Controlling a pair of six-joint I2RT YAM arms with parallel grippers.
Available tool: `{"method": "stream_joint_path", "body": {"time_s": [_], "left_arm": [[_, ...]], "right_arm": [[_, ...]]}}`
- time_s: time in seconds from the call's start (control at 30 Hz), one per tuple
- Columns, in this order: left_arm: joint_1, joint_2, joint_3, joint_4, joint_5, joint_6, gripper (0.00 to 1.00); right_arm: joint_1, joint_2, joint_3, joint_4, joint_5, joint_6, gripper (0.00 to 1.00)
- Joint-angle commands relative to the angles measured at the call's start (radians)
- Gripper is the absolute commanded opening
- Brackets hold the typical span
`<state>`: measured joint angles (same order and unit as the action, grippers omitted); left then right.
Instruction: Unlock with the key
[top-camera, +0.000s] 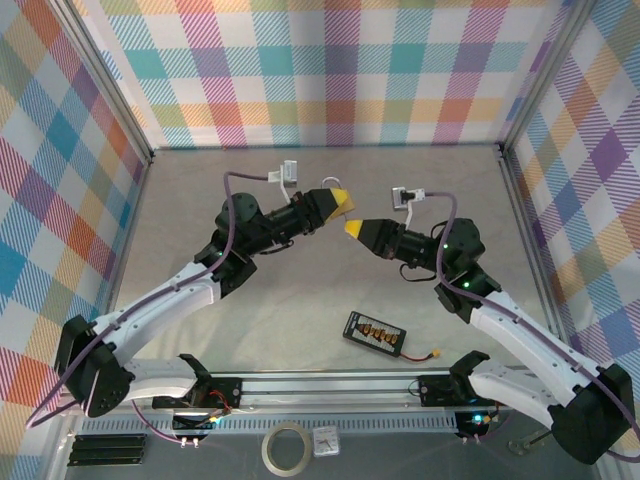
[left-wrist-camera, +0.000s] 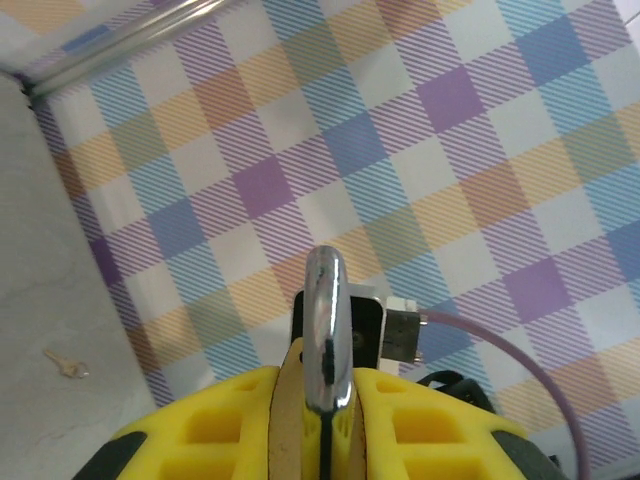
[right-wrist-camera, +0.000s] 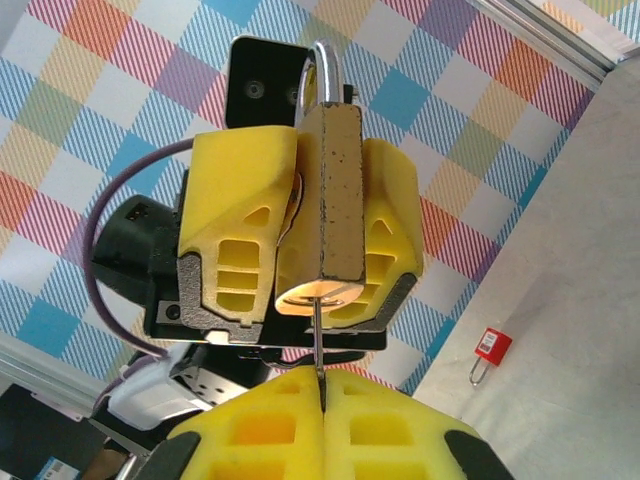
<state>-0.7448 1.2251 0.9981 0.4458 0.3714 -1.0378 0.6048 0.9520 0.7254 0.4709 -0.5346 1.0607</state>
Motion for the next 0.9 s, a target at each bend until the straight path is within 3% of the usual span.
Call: {"method": "stream_joint_path", "body": {"time_s": [0.0, 0.33, 0.5, 0.67, 0.87], "left_arm": [[-0.060, -0.030, 0.053, -0.066, 0.002, 0.093, 0.00], [-0.053, 0.036, 0.036, 0.178, 0.174, 0.002, 0.00], [-0.036, 0.059, 0.061, 0.268, 0.312, -0.042, 0.00], [-0.021, 0.021, 0.110, 0.009, 0.383, 0.085, 0.00], [-0.016, -0.015, 0.214, -0.375, 0.338, 0.279, 0.00]], "right_arm": [[0.013, 0.011, 0.046, -0.022, 0.036, -0.060, 0.00], [-0.002, 0.054, 0.017, 0.204, -0.035, 0.031, 0.00], [-0.034, 0.024, 0.036, 0.195, -0.114, 0.025, 0.00], [-0.045, -0.026, 0.086, -0.014, -0.164, -0.073, 0.00], [-0.050, -0.070, 0.080, -0.085, -0.131, -0.108, 0.00]]}}
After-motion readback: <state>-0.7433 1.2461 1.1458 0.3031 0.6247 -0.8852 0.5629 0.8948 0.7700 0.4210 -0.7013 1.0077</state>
